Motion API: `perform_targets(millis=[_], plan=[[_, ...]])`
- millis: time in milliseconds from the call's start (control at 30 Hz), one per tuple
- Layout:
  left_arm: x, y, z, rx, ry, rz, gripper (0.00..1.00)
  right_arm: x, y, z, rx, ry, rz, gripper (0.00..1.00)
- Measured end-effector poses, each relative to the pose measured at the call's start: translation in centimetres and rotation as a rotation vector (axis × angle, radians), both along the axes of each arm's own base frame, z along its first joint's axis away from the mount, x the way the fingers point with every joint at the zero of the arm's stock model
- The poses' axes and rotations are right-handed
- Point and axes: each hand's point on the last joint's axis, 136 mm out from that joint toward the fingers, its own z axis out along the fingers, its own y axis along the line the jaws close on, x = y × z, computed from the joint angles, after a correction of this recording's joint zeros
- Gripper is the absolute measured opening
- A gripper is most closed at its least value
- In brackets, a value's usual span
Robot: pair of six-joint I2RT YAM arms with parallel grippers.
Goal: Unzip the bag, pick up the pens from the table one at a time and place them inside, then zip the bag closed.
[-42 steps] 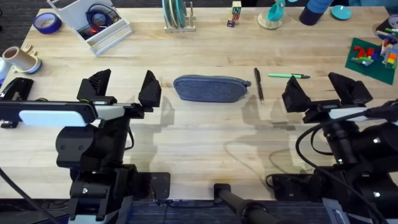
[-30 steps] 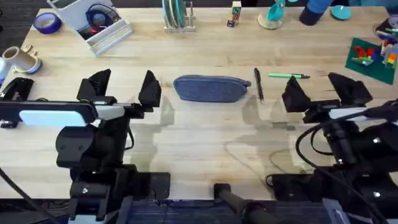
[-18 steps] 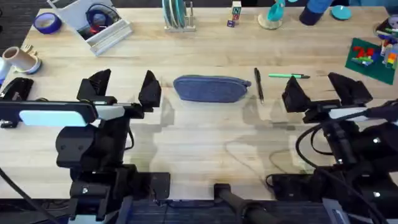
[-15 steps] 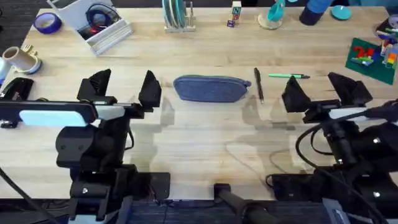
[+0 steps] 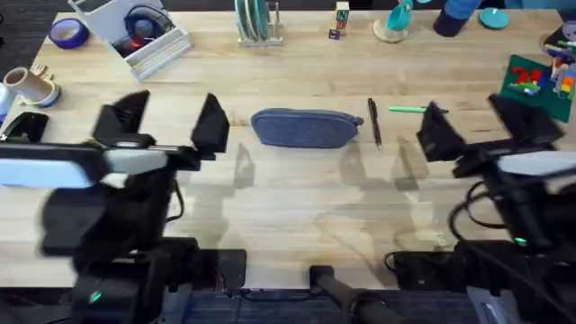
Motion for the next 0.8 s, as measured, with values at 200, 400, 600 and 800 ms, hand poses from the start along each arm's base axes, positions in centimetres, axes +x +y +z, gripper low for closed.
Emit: perform_targets(millis=[200,400,600,800], plan=[[-3.0,0.0,7.1,0.001,-0.076,0.0,0.995,-2.3,0.0,6.4,-0.001,-0.084,0.0,0.996],[-5.7,0.0,12.7,0.0,-0.097,0.001,0.995,-4.6,0.0,10.8,-0.001,-0.129,-0.001,0.995],[-6.2,0.0,15.6,0.0,-0.003,0.002,0.995,-4.9,0.0,12.5,-0.001,-0.04,-0.005,0.995],[-5.6,0.0,16.0,0.0,0.168,0.003,0.994,-4.5,-0.1,13.3,-0.047,0.122,0.0,0.995]])
